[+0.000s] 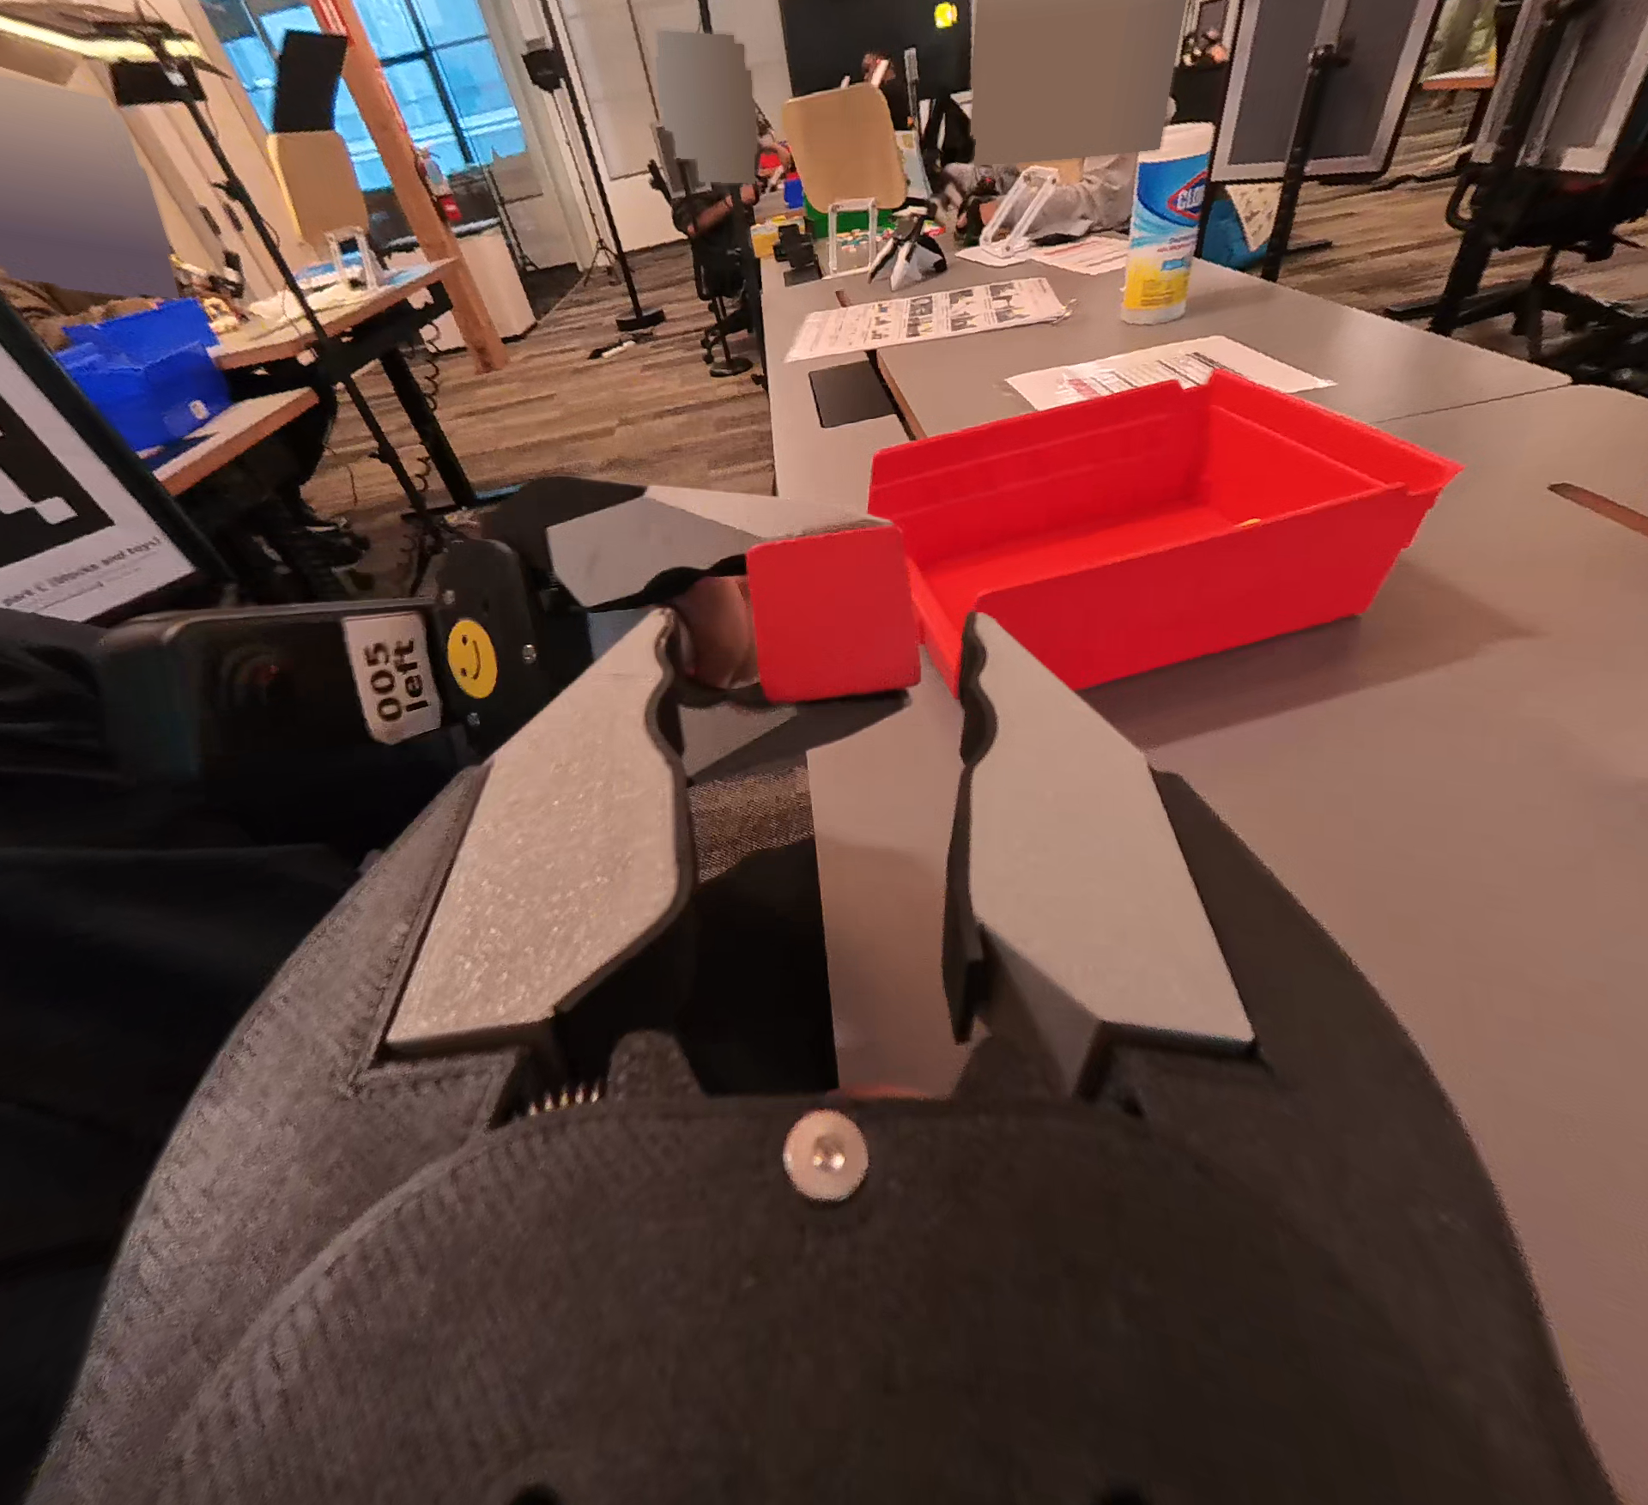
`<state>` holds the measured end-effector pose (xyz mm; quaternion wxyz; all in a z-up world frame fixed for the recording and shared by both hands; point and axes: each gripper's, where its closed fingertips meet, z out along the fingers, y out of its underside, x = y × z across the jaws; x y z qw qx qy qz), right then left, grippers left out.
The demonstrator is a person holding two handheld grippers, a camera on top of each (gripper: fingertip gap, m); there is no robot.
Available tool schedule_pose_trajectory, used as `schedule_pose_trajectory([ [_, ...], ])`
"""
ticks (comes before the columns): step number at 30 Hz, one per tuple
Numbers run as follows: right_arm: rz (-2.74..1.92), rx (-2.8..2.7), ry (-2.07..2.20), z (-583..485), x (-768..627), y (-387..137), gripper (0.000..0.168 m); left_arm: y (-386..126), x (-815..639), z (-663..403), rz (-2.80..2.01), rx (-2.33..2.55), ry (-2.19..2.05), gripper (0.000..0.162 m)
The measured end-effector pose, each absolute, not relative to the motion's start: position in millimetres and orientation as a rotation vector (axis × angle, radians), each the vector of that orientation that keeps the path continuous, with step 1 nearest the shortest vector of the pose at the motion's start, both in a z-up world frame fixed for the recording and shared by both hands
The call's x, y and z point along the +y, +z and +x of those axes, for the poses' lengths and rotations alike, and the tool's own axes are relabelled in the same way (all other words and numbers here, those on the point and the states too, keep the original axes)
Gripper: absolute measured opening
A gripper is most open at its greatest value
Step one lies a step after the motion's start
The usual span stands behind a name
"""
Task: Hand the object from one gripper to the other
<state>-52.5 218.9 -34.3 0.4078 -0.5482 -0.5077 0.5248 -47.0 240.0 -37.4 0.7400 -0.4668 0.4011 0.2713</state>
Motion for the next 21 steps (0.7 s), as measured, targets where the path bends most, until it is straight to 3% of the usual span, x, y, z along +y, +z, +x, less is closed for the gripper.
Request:
schedule_pose_trajectory([
  [3, -1.389, -1.285, 1.267, -53.3, 223.4, -39.4, 0.034, -41.2, 240.8, -44.0, -1.024, 0.894, 0.609, 0.033],
  [12, -1.435, -1.224, 1.119, -43.3, 251.3, -42.2, 0.032, -50.8, 241.4, -42.5, -1.053, 0.915, 0.507, 0.032],
  [18, -1.53, -0.917, 0.838, 55.2, 340.4, -19.5, 0.032, -45.9, 257.0, -84.4, -1.256, 0.799, 0.521, 0.017],
  [20, -1.609, -0.81, 0.744, 100.3, 369.3, -23.7, 0.032, -41.0, 259.5, -100.0, -1.308, 0.738, 0.468, 0.0],
  [21, -1.652, -0.772, 0.712, 120.0, 380.2, -28.4, 0.032, -39.6, 260.6, -105.7, -1.337, 0.712, 0.429, 0.0],
])
